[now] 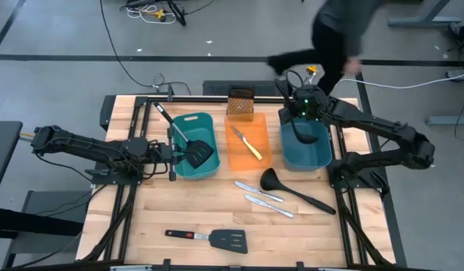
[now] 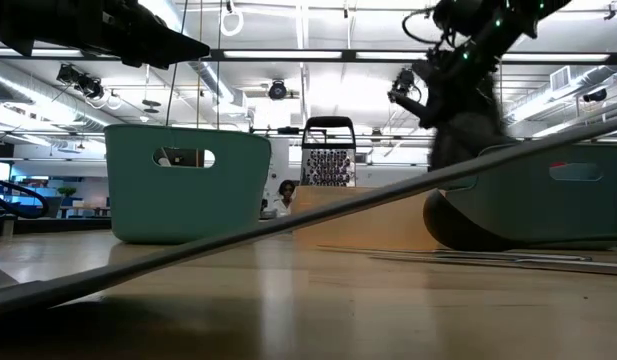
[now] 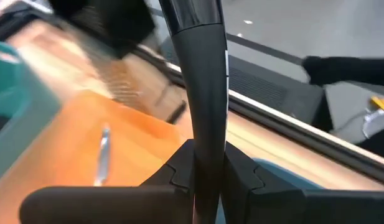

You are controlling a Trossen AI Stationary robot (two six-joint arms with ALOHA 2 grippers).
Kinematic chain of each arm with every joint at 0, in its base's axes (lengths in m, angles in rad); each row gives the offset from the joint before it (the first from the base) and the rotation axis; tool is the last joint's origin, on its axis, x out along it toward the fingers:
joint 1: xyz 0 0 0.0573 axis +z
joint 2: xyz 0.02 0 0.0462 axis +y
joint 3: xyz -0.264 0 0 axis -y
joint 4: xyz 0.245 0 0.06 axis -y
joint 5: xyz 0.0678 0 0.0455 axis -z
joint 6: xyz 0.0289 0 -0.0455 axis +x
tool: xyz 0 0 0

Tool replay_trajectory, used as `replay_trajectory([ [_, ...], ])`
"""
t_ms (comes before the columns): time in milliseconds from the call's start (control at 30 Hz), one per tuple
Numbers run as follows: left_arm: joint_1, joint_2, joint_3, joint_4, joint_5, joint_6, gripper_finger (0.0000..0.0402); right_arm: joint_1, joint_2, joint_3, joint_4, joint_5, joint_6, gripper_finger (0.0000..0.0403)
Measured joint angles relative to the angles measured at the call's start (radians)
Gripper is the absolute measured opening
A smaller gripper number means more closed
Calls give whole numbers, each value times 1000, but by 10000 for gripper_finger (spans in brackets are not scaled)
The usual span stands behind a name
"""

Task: Pick & Place Kitchen Items
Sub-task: Put the black serving spoon into the blue bin

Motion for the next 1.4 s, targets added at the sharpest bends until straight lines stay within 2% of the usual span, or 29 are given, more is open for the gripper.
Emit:
replay_trajectory([
  [467, 0, 0, 0, 0, 0, -2, 16, -84, -1, -166, 102, 22, 60, 48],
  [633, 0, 0, 0, 0, 0, -2, 16, -89, -1, -223, 137, 90, 33, 48],
  [800, 0, 0, 0, 0, 0, -2, 16, -89, -1, -272, 225, 105, -11, 48],
  [1167, 0, 0, 0, 0, 0, 0, 16, -93, 4, -319, 266, 120, 37, 48],
  [1400, 0, 0, 0, -1, 0, 0, 16, -93, 75, -326, 282, 124, 45, 48],
])
